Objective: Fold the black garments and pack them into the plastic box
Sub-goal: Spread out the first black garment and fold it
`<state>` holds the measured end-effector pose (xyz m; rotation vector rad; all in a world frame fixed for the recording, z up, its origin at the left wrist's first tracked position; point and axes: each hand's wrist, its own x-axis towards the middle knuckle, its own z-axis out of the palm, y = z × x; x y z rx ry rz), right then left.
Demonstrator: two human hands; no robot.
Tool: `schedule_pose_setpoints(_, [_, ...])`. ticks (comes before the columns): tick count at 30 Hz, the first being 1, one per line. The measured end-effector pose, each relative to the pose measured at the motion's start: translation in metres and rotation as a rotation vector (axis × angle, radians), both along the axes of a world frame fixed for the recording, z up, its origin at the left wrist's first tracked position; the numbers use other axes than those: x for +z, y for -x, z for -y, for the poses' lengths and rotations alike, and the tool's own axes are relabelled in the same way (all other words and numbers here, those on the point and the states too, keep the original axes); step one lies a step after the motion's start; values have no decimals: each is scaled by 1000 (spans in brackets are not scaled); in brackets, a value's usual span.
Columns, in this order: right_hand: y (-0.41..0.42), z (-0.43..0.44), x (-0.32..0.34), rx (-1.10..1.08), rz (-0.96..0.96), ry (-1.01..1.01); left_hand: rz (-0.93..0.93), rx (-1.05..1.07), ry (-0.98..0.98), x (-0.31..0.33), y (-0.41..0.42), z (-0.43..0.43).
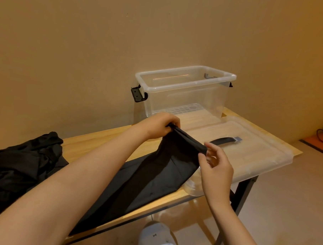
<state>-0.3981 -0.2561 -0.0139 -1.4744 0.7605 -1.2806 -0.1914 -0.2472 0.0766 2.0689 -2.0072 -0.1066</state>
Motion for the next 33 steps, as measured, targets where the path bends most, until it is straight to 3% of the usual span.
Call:
schedule_pose_setpoints(12, [-50,-101,8,373,13,18,-192,193,107,-6,-56,-135])
schedule_pose_setpoints(19, [-86,-162,-28,522,-222,323,-361,381,191,-52,-71,-225])
schedule_pose_setpoints(27, [-96,-184,-68,530,-378,565,-352,491,194,-108,-89,-253])
schedule_pose_setpoints(30, [-97,-184,-66,510,-310,543,-329,463,231,-106,-88,-250])
schedule_pose_setpoints(33, [-98,-185,-55,474,-189,550,-241,467,419,-96,-86,-248])
